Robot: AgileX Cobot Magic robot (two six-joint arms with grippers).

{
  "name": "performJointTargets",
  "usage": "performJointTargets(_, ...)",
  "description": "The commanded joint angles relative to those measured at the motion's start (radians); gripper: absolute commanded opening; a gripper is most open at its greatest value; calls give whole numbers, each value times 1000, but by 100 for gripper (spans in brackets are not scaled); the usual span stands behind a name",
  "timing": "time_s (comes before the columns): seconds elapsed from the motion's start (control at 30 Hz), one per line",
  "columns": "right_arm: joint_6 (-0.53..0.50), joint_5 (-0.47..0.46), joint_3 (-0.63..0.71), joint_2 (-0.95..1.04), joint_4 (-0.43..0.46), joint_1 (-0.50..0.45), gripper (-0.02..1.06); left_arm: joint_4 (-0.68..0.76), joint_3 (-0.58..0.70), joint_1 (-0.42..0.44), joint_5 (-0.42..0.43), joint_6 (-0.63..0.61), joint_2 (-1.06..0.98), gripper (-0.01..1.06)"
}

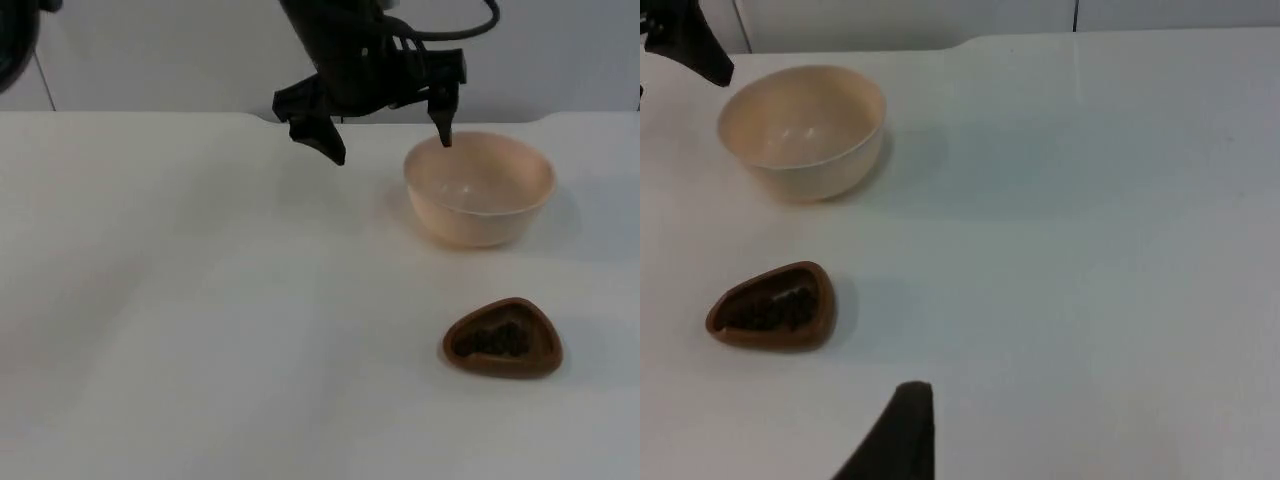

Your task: Pick up the bowl with the left hand and pour the coffee beans from the cup into the bowl with the right hand.

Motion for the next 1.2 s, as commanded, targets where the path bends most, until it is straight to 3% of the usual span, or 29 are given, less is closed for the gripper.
performJointTargets(0.0,-3,-2,2,4,1,-5,105,10,-51,-8,31,-26,33,100)
performJointTargets(0.27,-3,-2,2,4,1,-5,105,123,-140,-22,36,-101,102,100)
performJointTargets(0.5,-3,-2,2,4,1,-5,105,116,-144,-22,-18,-106,132,99)
performJointTargets(0.73,1,-2,2,4,0,-5,105,88,-144,-29,-117,-20,143,99)
performJointTargets(1.17,1,-2,2,4,0,-5,105,88,-139,-29,-109,46,143,94)
